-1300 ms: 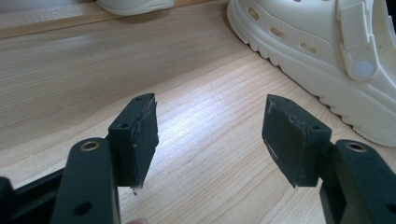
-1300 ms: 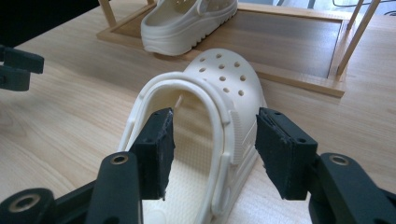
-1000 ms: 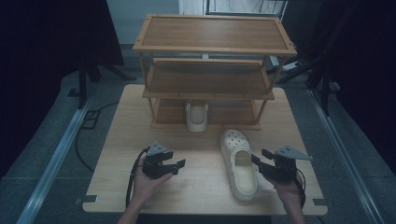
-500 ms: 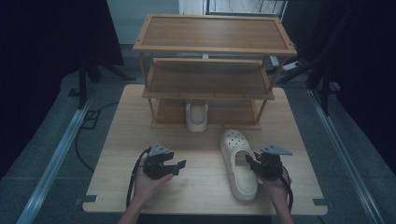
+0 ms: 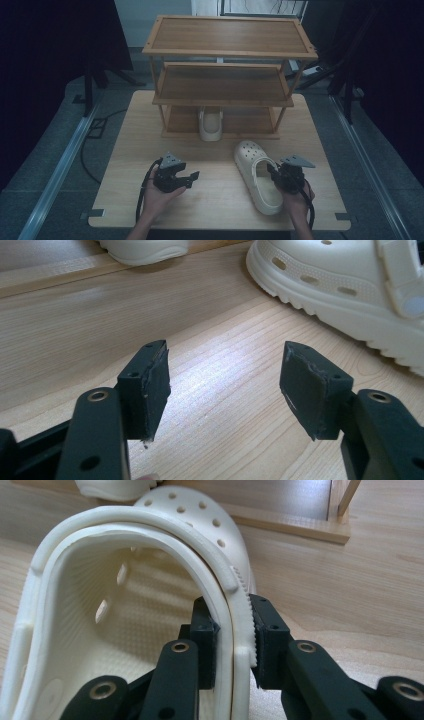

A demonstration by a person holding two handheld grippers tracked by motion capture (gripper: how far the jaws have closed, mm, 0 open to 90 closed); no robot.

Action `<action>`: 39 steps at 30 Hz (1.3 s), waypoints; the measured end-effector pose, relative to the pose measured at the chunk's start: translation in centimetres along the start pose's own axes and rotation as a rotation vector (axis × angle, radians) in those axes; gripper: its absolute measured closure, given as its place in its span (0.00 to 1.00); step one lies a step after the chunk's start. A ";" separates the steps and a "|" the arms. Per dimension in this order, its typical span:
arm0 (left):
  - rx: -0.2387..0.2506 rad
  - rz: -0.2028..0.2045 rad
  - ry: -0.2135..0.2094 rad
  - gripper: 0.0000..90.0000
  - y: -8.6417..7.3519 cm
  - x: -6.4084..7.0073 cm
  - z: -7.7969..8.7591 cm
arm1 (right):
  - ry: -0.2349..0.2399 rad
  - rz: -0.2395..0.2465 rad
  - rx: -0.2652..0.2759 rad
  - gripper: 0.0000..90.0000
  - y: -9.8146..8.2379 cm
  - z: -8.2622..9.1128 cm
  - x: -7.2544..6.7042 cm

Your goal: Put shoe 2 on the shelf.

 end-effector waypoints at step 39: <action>0.032 0.077 -0.013 0.41 0.6 -1.5 1.1 | -0.061 0.010 0.124 0.84 7.6 -6.4 1.5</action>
Point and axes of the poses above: each handheld gripper's, and its own axes: z roughly backward along the jaws, y roughly out of its top, x roughly to its right, the point moved 3 cm from there along -z, roughly forward along the jaws, and after that the axes turned 15 degrees about x, right-handed, at the moved point
